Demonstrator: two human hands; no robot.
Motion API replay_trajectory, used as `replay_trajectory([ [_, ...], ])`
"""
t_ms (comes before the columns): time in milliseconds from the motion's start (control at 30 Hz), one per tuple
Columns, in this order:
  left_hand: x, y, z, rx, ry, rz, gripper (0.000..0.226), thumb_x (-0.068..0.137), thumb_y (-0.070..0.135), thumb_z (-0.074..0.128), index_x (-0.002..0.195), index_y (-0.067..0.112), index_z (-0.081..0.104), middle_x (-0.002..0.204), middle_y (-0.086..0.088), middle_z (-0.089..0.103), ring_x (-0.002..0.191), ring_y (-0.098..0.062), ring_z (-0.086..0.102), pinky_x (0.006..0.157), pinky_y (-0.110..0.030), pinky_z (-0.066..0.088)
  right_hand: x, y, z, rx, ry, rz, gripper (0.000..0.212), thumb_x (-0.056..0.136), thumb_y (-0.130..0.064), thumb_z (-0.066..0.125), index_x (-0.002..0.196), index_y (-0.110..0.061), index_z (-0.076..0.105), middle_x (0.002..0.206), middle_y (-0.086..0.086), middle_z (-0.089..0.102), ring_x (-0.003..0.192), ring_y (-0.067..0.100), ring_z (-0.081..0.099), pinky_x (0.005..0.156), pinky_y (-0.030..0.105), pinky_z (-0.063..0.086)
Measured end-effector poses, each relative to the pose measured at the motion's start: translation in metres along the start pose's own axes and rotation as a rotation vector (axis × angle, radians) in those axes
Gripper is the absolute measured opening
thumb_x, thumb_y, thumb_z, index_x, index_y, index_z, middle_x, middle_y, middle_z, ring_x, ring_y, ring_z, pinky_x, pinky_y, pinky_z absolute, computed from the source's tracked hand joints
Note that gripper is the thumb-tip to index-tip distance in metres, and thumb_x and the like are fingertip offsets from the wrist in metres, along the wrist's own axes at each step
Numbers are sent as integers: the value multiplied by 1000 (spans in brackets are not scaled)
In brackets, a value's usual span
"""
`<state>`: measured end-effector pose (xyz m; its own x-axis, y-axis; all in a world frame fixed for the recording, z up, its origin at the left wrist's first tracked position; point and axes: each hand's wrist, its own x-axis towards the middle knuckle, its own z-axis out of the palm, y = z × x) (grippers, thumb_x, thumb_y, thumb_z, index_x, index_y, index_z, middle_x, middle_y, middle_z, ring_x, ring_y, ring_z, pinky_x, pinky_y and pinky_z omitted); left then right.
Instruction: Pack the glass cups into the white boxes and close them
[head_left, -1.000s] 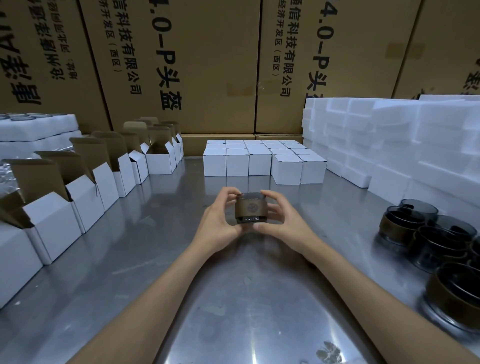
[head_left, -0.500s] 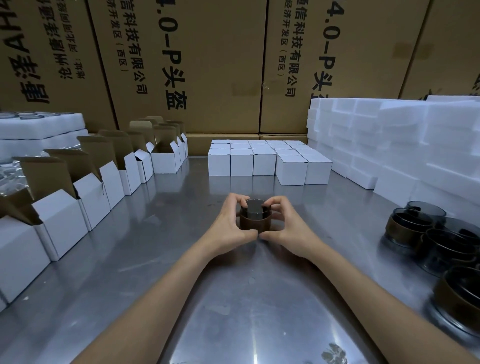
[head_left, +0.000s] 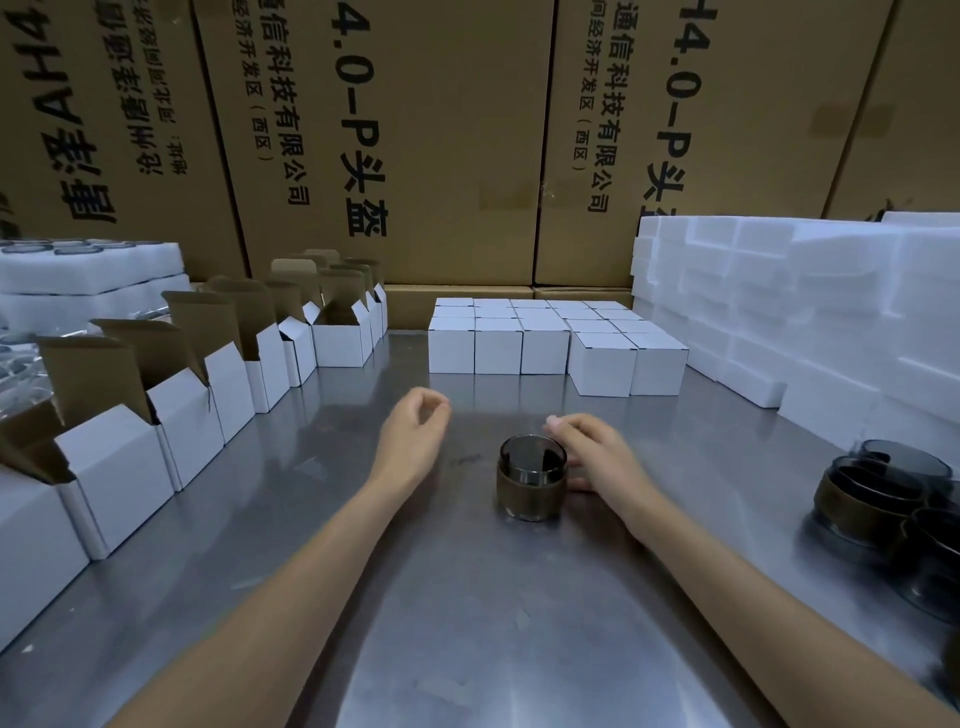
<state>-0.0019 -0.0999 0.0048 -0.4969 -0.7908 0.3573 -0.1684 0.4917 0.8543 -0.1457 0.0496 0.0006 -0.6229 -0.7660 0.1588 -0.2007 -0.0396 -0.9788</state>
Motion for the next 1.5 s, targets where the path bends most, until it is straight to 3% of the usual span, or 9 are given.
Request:
replay_trajectory([
  [100,34,-26,-16,210,5,-68,18,94,18,51,110,16,59,123,-5,52,109,-18,51,89,-27,35,15,-2,9,-51,25,-25,30,93,-40,55,76,-19,67,74,-5,68,56,1,59,44,13,40],
  [233,83,-51,-38,551,-121,-164,39,96,30,49,133,19,50,142,-10,37,125,-30,46,103,-38,36,30,3,12,-116,38,-110,32,94,-36,54,70,-19,68,71,-5,70,70,2,65,65,12,45],
  [400,134,-68,-57,1010,-253,-250,59,96,53,39,148,28,26,156,-15,12,141,-37,22,110,-48,29,35,10,11,-115,53,-136,35,93,-33,56,63,-17,67,64,-6,68,64,1,62,67,16,45],
  [633,186,-71,-63,1118,-187,-212,69,93,62,38,151,35,12,160,-12,-11,146,-38,-5,115,-53,15,35,13,13,-131,48,-121,38,90,-43,58,61,-21,68,63,-6,67,65,5,62,72,26,45],
  [800,197,-69,-62,1245,-270,-157,69,94,61,35,152,30,15,161,-7,-1,147,-34,-5,116,-51,11,36,12,14,-149,63,-106,40,75,-55,52,64,-20,69,67,-3,68,71,14,67,75,32,49],
  [967,198,-60,-66,1226,-219,-58,68,94,56,40,150,21,24,158,-9,15,146,-31,8,116,-48,16,35,13,13,-162,56,-105,38,86,-49,57,63,-21,69,67,-5,68,71,12,67,77,34,49],
  [1067,202,-56,-69,1176,-191,-90,67,94,56,41,150,24,25,159,-11,9,147,-32,3,117,-47,12,35,12,14,-162,56,-106,38,76,-55,52,63,-23,69,67,-6,68,69,7,65,75,29,48],
  [1200,208,-52,-67,1297,-297,-155,70,92,65,34,151,30,20,161,-8,5,147,-33,-1,116,-50,9,35,13,14,-153,55,-108,38,75,-54,52,64,-23,69,65,-6,68,64,4,63,71,26,46],
  [1500,204,-57,-58,1291,-278,-68,69,91,66,35,146,25,34,145,-10,27,136,-31,28,115,-49,11,37,13,14,-150,51,-102,35,77,-53,53,63,-25,69,64,-8,67,63,2,61,69,25,45],
])
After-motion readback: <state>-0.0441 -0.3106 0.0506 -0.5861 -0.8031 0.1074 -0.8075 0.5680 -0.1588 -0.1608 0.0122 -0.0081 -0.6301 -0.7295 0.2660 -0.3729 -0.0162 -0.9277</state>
